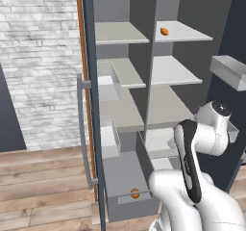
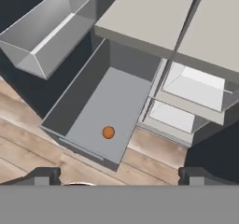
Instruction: Take the carrot and tangerine from the fridge shelf and place them in the freezer drawer to begin freezing them.
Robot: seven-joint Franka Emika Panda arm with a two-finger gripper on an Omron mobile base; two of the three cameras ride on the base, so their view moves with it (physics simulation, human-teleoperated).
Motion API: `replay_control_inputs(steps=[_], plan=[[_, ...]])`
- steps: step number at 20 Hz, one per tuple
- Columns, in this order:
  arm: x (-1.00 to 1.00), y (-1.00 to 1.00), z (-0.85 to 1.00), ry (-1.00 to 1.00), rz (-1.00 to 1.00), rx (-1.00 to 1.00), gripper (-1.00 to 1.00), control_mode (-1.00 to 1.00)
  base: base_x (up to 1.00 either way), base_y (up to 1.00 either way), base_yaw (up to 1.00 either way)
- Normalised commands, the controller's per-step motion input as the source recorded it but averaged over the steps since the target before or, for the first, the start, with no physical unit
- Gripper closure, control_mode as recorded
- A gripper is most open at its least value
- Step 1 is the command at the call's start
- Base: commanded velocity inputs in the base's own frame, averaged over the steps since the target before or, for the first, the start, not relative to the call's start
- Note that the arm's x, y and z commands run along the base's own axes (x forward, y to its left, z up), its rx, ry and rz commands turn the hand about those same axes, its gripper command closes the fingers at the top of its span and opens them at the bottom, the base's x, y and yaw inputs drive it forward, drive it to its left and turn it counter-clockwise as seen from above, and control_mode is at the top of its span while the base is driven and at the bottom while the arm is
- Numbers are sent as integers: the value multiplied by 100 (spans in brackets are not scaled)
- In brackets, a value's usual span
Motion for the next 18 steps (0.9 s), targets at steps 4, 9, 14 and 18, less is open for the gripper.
replay_control_inputs(steps=[4, 9, 14, 18], plan=[[0, 3, 0, 8, -4, 0, -100, -100, 0, 0, 0], [-1, -15, 0, -3, 0, 2, -100, -100, 0, 0, 0], [-4, -39, 0, -1, 0, 4, -100, 100, 0, -32, 0], [0, 0, 0, 0, 0, 0, -100, 100, 19, -51, 6]])
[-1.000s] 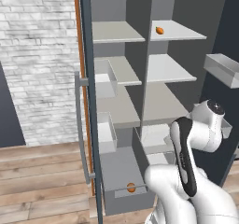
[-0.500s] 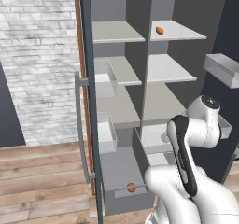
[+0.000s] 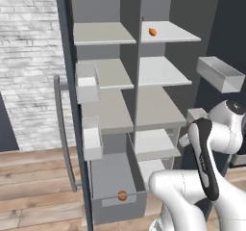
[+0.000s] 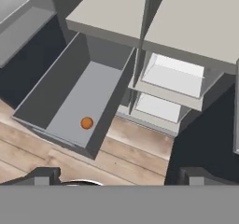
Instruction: Take the carrot and tangerine from the fridge shelf and place them in the freezer drawer to begin freezing them.
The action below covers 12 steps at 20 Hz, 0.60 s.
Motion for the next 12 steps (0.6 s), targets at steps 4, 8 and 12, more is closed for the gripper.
replay_control_inputs(steps=[4, 8, 12], plan=[[0, 0, 0, 0, 0, 0, -100, 100, 36, -30, 15], [0, 0, 0, 0, 0, 0, -100, 100, 29, -12, 14], [0, 0, 0, 0, 0, 0, -100, 100, 36, -29, 23]])
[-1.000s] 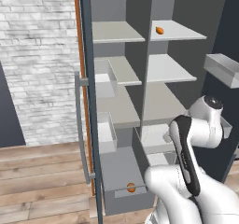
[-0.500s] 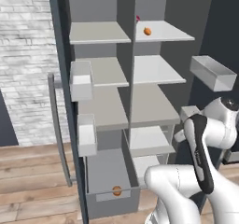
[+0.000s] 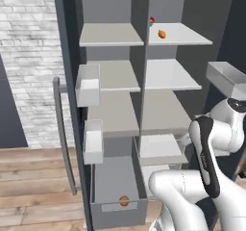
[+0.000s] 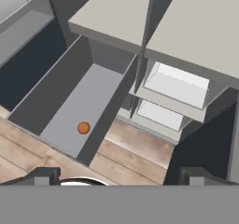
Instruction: Take the carrot and tangerine from the fridge shelf and place them in the freezer drawer to begin freezing them.
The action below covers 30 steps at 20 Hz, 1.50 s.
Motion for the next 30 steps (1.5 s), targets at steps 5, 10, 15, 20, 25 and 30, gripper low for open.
replay_control_inputs(steps=[5, 10, 15, 20, 25, 30], plan=[[0, 0, 0, 0, 0, 0, -100, 100, 43, -11, 16], [0, 0, 0, 0, 0, 0, -100, 100, 16, -38, 15], [0, 0, 0, 0, 0, 0, -100, 100, 24, -19, 16], [0, 0, 0, 0, 0, 0, -100, 100, 49, -1, 12], [0, 0, 0, 0, 0, 0, -100, 100, 32, 0, 6], [0, 0, 0, 0, 0, 0, -100, 100, 32, 0, 0]])
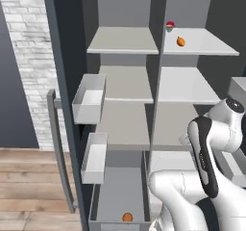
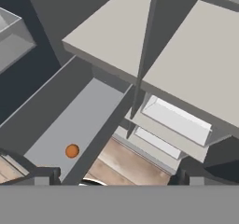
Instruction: Take the carrot and tangerine from the fridge shelf and place them in the freezer drawer to begin freezing them.
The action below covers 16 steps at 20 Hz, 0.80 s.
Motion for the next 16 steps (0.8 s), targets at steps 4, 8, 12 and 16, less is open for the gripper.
replay_control_inputs(steps=[4, 8, 12, 16], plan=[[0, 0, 0, 0, 0, 0, -100, 100, 41, 0, 0], [0, 0, 0, 0, 0, 0, -100, 100, 7, 0, 0], [7, 0, 36, -7, -12, -1, -100, -100, 0, 0, 0], [64, 13, 92, -17, -55, -8, -100, -100, 0, 0, 0]])
